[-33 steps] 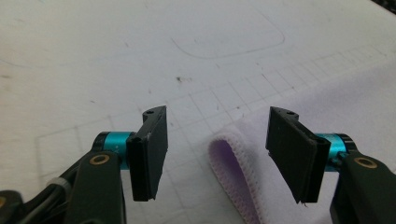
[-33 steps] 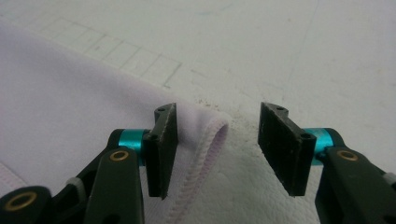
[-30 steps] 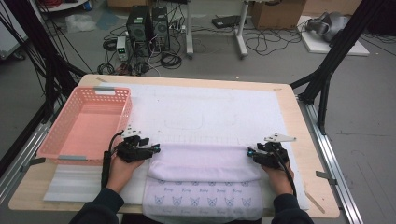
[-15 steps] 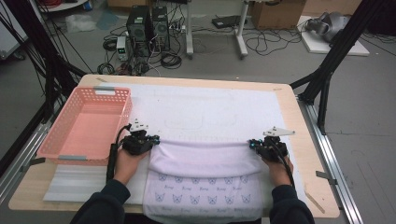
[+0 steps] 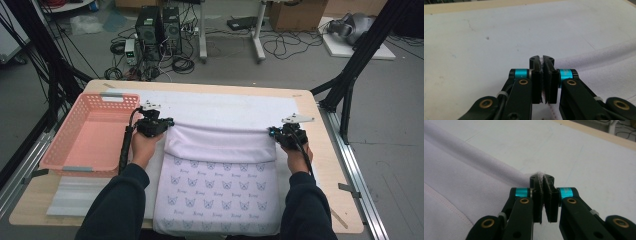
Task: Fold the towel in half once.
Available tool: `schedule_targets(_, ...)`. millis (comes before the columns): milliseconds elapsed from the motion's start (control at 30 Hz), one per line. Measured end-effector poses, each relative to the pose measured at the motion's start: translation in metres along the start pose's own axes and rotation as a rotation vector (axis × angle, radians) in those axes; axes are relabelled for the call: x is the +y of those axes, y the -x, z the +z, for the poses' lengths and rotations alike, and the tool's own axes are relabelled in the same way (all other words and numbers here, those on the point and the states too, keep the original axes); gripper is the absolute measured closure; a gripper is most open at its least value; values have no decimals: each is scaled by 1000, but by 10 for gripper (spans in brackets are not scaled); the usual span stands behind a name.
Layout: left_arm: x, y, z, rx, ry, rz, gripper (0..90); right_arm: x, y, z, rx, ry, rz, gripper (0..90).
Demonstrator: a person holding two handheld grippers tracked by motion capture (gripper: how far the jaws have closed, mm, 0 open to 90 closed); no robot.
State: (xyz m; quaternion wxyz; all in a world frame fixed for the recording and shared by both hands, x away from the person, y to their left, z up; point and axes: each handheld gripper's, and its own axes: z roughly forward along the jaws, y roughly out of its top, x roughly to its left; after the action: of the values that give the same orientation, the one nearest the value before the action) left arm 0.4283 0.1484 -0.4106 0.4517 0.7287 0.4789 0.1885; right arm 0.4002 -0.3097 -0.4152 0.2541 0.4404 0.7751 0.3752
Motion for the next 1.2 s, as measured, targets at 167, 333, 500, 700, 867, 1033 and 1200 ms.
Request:
schedule_targets(167,11,-7,5,22,44,-14,859,13,5,9,-35,10,16,864)
schedule_targets(333,5,-14,13,28,14,-16,859,26,4,21,-72,13,16,864)
schedule_targets(500,2,-9,10,1,-4,-5,561,22,3,32,-47,-18,60,698)
schedule_targets(700,-2,4,-3,-59,23,32,526,18,1,18,-10,23,91,613)
schedule_targets(867,-22,8,-7,-98,-8,35,526,8,3,5,49,16,100,623)
schedule_targets(1033,-35,9,-10,-121,-22,18,504,0,4,-3,100,-20,122,587)
schedule_targets(1200,-36,14,-11,-133,-53,35,515,2,-5,-4,125,-29,93,575)
